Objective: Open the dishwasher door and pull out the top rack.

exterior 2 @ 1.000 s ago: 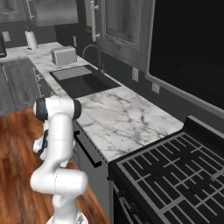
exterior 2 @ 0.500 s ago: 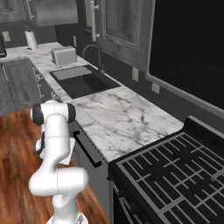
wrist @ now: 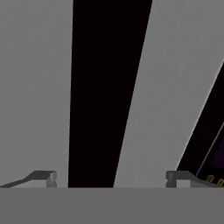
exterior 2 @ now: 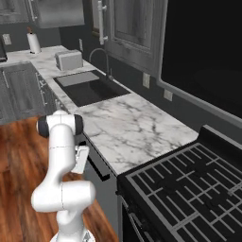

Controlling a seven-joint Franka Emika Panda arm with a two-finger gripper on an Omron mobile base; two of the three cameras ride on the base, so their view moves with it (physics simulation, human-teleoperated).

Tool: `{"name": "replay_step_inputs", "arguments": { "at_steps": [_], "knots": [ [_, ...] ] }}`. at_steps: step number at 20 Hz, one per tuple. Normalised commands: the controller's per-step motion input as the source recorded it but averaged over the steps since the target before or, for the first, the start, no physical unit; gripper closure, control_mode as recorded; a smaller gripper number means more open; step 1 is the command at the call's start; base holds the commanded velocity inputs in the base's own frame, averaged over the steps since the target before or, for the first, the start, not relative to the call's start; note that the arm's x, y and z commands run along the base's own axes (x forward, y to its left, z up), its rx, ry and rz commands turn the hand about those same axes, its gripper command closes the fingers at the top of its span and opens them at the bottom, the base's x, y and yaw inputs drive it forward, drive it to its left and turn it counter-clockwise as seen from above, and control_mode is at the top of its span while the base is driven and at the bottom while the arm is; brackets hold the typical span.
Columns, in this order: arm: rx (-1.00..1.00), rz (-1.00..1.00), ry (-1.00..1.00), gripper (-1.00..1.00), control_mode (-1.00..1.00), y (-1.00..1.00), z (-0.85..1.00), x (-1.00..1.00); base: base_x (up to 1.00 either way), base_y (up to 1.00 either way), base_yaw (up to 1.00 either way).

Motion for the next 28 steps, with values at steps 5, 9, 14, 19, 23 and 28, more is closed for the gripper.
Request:
{"name": "replay_step_inputs", "arguments": {
  "at_steps": [5,9,14,19,23,28],
  "knots": [
    [0.0,0.0,0.0,-1.0,-1.0,-0.19,-0.35,0.49,0.0,0.0,0.0],
    [0.0,0.0,-0.01,-1.0,-1.0,-0.14,-0.49,0.31,0.0,0.0,0.0],
    [0.0,0.0,-0.04,-1.0,-1.0,-0.05,-0.64,0.07,0.0,0.0,0.0],
    [0.01,0.0,-0.01,1.0,-1.0,-0.09,-0.48,0.0,0.0,0.0,0.0],
    [0.05,-0.01,0.01,1.0,-1.0,-0.01,-0.14,-0.09,0.0,0.0,0.0],
    [0.0,-0.07,0.27,1.0,-1.0,0.03,-0.42,-0.52,0.0,0.0,0.0]
  ]
}}
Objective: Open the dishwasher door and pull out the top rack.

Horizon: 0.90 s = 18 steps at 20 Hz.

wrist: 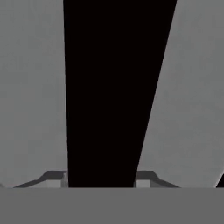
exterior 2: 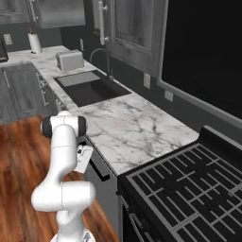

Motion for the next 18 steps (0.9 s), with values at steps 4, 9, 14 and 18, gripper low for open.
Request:
{"name": "replay_step_inputs", "arguments": {
  "at_steps": [4,9,14,18],
  "knots": [
    [0.02,-0.06,0.45,1.0,-1.0,0.37,-0.51,-0.88,0.0,0.0,0.0],
    [0.07,-0.02,0.5,1.0,-1.0,0.69,-0.6,-1.0,0.0,0.0,0.0],
    [0.09,0.0,0.54,1.0,-1.0,0.87,-0.73,-1.0,0.0,0.0,0.0],
    [0.1,0.0,0.55,1.0,-1.0,0.97,-0.83,-1.0,0.0,0.0,0.0]
  ]
}}
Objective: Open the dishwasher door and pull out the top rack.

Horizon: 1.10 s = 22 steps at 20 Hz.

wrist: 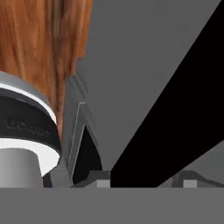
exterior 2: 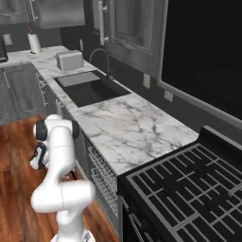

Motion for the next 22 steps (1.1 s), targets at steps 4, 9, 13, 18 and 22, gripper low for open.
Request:
{"name": "replay_step_inputs", "arguments": {
  "at_steps": [4,9,13,18,22],
  "knots": [
    [0.13,0.0,0.57,1.0,-1.0,1.0,-0.87,-1.0,0.0,0.0,0.0],
    [0.13,0.0,0.56,1.0,-1.0,1.0,-0.9,-1.0,0.0,0.0,0.0],
    [0.13,0.0,0.54,1.0,-1.0,1.0,-0.93,-1.0,0.0,0.0,0.0],
    [0.09,0.0,0.51,1.0,-1.0,0.95,-1.0,-0.91,0.0,0.0,0.0],
    [0.03,0.0,0.39,1.0,-1.0,0.68,-1.0,-0.48,0.0,0.0,0.0]
  ]
}}
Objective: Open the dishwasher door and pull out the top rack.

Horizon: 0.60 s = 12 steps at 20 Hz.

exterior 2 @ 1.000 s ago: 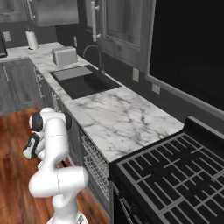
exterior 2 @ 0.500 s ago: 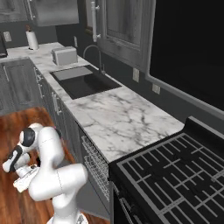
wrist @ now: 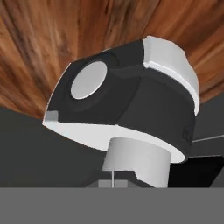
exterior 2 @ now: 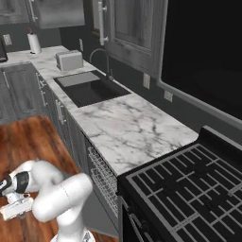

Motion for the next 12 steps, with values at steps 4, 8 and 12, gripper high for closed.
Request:
{"name": "replay_step_inputs", "arguments": {
  "at_steps": [4,8,12],
  "knots": [
    [0.01,0.0,0.04,-1.0,-1.0,0.16,0.08,-0.25,0.0,0.0,0.0],
    [0.0,0.02,0.0,-1.0,-1.0,0.0,1.0,-0.32,0.0,0.0,0.0],
    [0.0,0.03,-0.02,-1.0,-1.0,-0.01,1.0,0.0,0.0,0.0,0.0]
  ]
}}
